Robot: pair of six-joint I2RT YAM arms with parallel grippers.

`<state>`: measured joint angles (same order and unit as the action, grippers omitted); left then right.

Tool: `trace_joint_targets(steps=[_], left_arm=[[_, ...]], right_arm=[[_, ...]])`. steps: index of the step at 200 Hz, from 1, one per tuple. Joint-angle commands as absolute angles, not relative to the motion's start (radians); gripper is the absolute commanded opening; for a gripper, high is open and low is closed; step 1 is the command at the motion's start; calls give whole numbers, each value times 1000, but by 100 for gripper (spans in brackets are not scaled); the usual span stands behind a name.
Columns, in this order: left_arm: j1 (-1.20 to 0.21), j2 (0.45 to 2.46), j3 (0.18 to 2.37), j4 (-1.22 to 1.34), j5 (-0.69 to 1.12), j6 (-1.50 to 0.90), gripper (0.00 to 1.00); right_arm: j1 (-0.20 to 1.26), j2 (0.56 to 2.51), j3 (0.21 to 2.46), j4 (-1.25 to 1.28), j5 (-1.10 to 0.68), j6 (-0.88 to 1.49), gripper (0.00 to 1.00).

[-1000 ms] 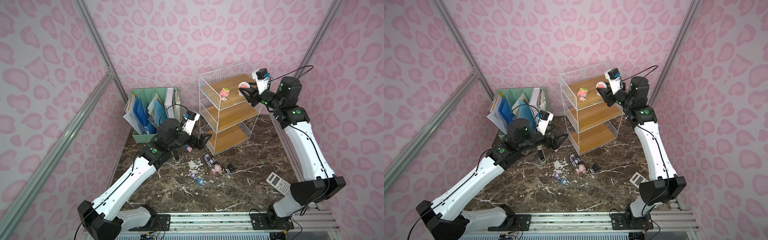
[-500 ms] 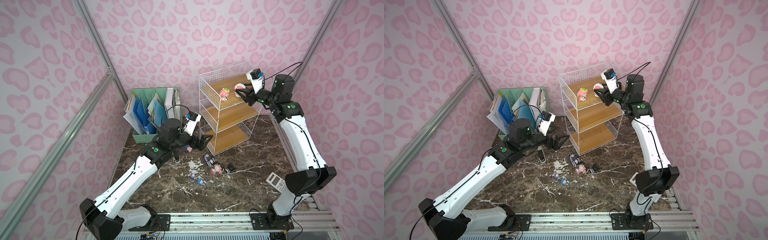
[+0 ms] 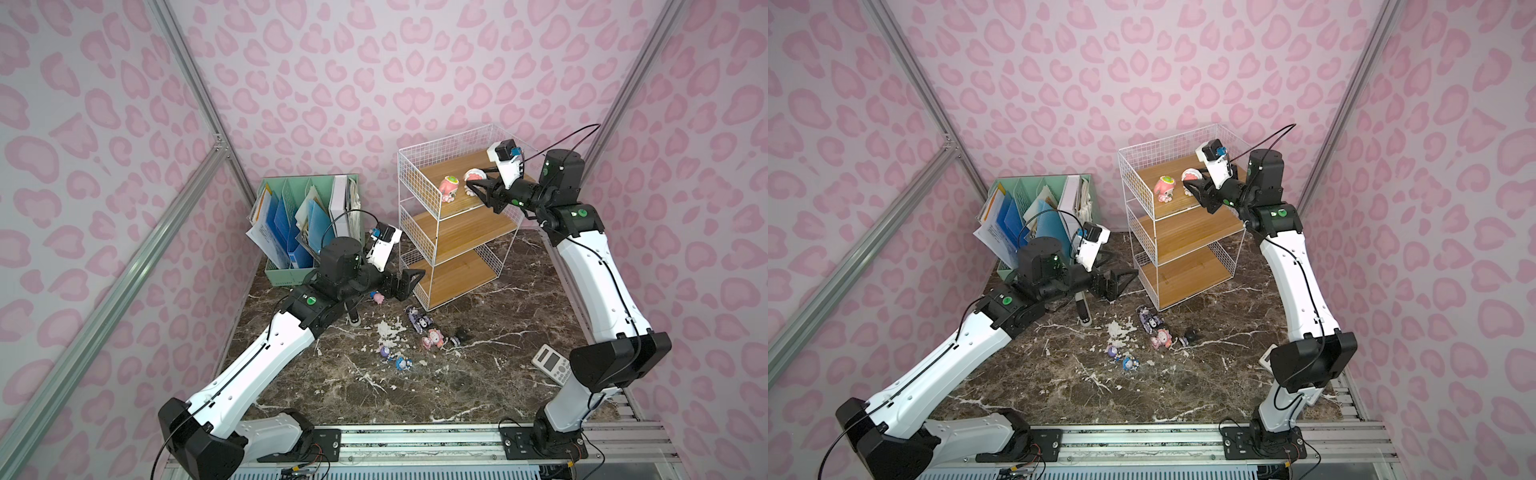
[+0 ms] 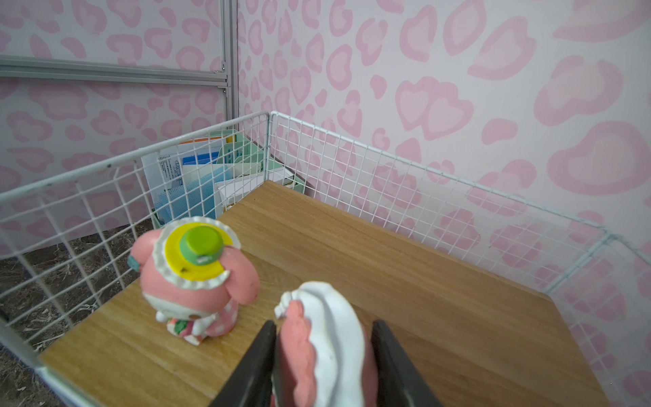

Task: Organize plastic toys on shelves
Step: Place the plastic toy on the shelf.

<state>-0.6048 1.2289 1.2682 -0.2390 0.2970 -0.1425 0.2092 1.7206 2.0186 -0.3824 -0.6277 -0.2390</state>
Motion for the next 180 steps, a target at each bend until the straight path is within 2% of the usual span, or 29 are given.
trace_joint_targets(steps=[1,19,53,180], left_arm=[[-604,1224,1278,-224,296,-133,98],[-604,1221,1287,-228,298,-133,98],[-604,1215,1286,-227,300,-136,98],[-604,1207,1304,-228,311,-131,98]], right_arm=[[205,1711,2020,-382,-627,-227,51],[198,1704,2025,-386,-627,-222,57],[188,1677,1996,-378,-629,-221,62],[135,1622,1894,-295,-618,-159,62]])
